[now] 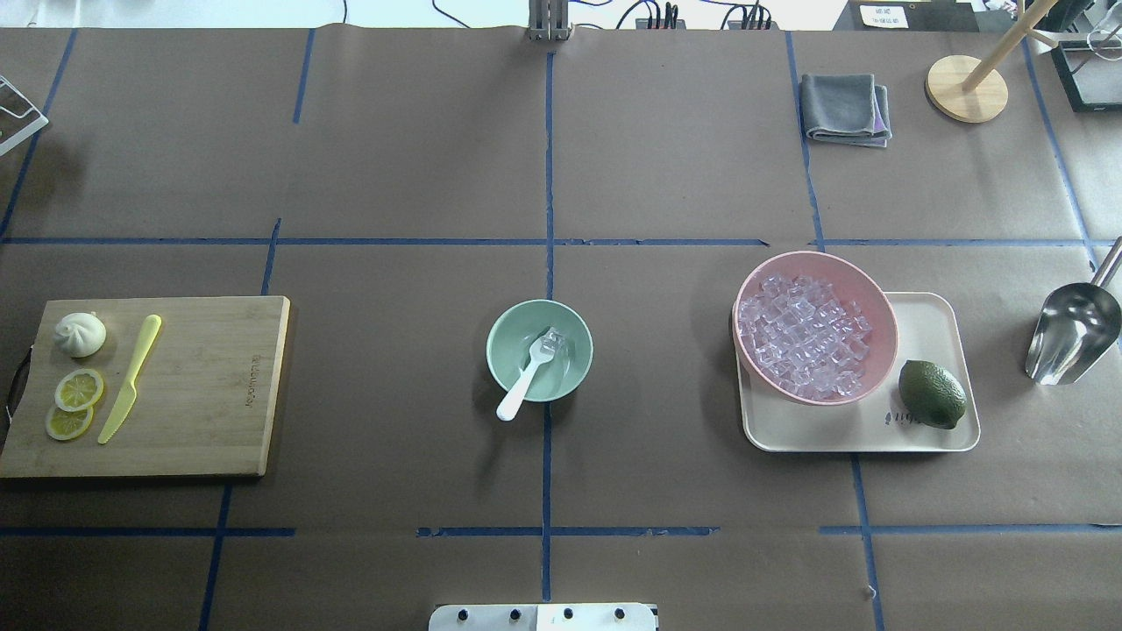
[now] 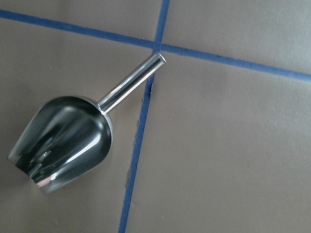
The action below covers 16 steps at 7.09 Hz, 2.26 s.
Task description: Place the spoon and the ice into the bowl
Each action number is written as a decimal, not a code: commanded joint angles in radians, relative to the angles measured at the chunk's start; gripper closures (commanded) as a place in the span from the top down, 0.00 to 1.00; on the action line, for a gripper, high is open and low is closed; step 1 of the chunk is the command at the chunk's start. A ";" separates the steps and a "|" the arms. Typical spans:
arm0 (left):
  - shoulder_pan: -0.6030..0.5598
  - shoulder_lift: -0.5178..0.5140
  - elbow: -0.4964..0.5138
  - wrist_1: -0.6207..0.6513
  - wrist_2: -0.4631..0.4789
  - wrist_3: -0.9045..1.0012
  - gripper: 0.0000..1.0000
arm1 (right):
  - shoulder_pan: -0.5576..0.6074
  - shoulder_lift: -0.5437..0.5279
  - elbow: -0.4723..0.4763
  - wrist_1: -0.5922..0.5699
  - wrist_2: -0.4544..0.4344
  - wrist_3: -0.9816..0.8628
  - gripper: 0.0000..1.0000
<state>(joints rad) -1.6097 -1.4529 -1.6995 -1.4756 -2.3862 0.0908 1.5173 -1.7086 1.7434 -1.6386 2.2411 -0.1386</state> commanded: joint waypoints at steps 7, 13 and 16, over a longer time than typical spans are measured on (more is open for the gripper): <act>0.001 0.002 0.006 0.001 0.005 0.003 1.00 | 0.015 -0.025 0.038 0.005 0.034 0.045 1.00; 0.001 0.009 0.004 0.001 0.004 0.003 1.00 | 0.015 -0.028 0.022 0.043 0.032 0.045 1.00; 0.001 0.011 0.004 0.001 0.004 0.003 1.00 | 0.015 -0.031 0.022 0.043 0.032 0.045 1.00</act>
<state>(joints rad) -1.6092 -1.4425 -1.6952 -1.4742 -2.3823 0.0936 1.5325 -1.7388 1.7657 -1.5953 2.2733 -0.0936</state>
